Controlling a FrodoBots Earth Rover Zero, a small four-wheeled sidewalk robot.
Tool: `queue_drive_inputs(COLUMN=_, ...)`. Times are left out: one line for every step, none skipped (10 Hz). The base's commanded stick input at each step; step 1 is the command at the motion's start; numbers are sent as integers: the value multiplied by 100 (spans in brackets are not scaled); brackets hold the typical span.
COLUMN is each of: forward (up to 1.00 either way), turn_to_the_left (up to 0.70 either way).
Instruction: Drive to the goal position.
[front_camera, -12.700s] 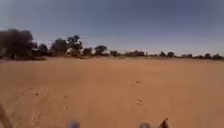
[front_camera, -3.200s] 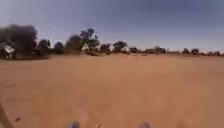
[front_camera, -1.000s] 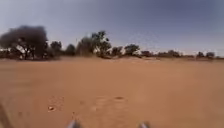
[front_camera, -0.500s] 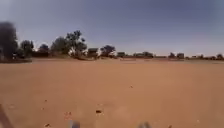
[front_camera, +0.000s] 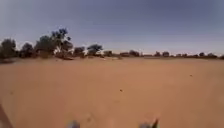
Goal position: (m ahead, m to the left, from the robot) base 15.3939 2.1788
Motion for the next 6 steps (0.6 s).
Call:
queue_drive_inputs(forward=70, turn_to_the_left=0)
queue_drive_inputs(forward=70, turn_to_the_left=0)
queue_drive_inputs(forward=70, turn_to_the_left=0)
queue_drive_inputs(forward=70, turn_to_the_left=0)
queue_drive_inputs(forward=70, turn_to_the_left=0)
queue_drive_inputs(forward=70, turn_to_the_left=0)
